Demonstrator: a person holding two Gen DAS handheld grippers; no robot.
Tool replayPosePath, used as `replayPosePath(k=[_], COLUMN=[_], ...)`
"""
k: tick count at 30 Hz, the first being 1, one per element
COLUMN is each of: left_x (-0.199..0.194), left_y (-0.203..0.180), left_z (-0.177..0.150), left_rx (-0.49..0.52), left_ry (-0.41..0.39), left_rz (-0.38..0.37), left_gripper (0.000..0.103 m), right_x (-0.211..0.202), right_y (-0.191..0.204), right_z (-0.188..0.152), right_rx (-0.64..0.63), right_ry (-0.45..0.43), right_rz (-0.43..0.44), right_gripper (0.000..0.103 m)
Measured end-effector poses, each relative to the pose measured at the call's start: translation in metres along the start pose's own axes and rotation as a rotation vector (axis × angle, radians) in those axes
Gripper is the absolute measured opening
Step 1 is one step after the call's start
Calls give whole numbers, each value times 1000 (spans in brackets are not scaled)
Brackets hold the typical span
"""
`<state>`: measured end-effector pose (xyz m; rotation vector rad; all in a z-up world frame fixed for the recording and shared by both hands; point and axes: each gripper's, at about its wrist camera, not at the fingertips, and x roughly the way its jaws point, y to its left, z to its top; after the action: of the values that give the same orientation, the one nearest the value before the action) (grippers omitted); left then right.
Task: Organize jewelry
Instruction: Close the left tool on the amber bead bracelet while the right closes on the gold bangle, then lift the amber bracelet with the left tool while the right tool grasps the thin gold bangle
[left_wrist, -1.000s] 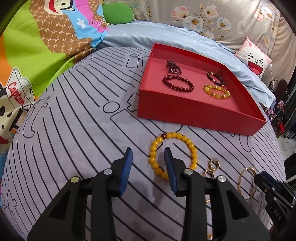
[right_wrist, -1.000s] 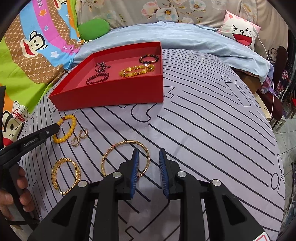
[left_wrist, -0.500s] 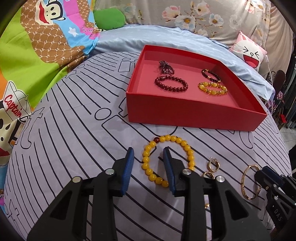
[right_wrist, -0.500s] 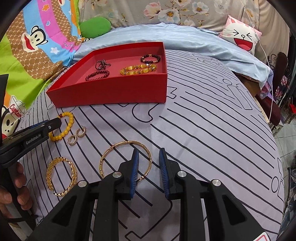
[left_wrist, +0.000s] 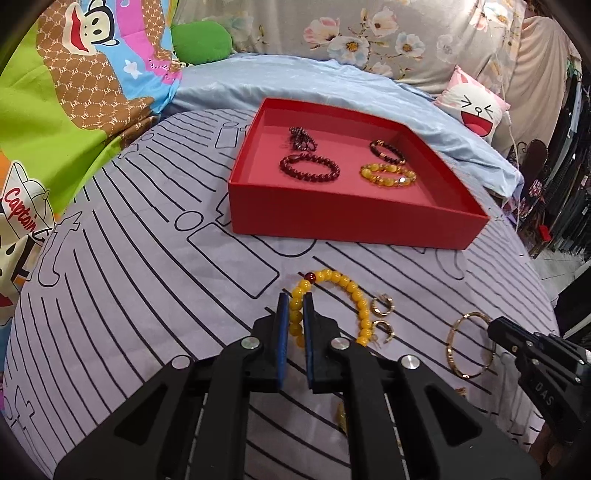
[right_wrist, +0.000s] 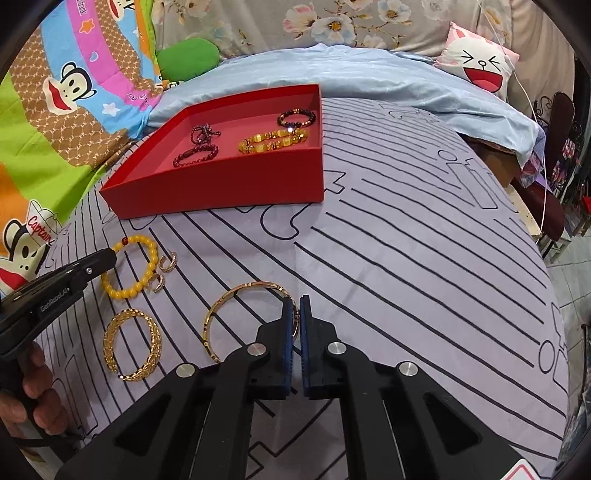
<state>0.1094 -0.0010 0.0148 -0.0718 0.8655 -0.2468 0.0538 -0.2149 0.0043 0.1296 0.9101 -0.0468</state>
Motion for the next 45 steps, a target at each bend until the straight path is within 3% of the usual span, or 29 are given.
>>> replayPosePath(k=[7, 16, 19, 20, 22, 24, 27, 35, 45], left_x=[-35, -74, -79, -78, -75, -69, -61, -48, -41], left_y=[-10, -22, -22, -21, -18, -17, -16, -19, -17], left_z=[16, 66, 71, 70, 67, 60, 49, 28, 22], left_rx=[29, 65, 66, 62, 54, 45, 32, 27, 13], left_ry=[-40, -145, -163, -160, -149, -129, -100, -50, -25], left_rz=[-45, -90, -88, -90, -94, -95, -100, -112, -116], left_gripper=[7, 7, 7, 7, 7, 7, 7, 7, 7], right_x=[-30, -62, -61, -59, -52, -42, -31, 6, 15], right_y=[1, 2, -4, -6, -10, -11, -9, -2, 1], right_z=[19, 63, 67, 65, 55, 44, 27, 8, 3], right_rx=[-31, -80, -73, -68, -54, -45, -46, -59, -71], right_ry=[-71, -192, -186, -181, -152, -118, -87, 9, 16], right_rz=[4, -22, -12, -12, -3, 2, -17, -45, -66], right_gripper=[3, 0, 1, 2, 15, 49, 60, 63, 60])
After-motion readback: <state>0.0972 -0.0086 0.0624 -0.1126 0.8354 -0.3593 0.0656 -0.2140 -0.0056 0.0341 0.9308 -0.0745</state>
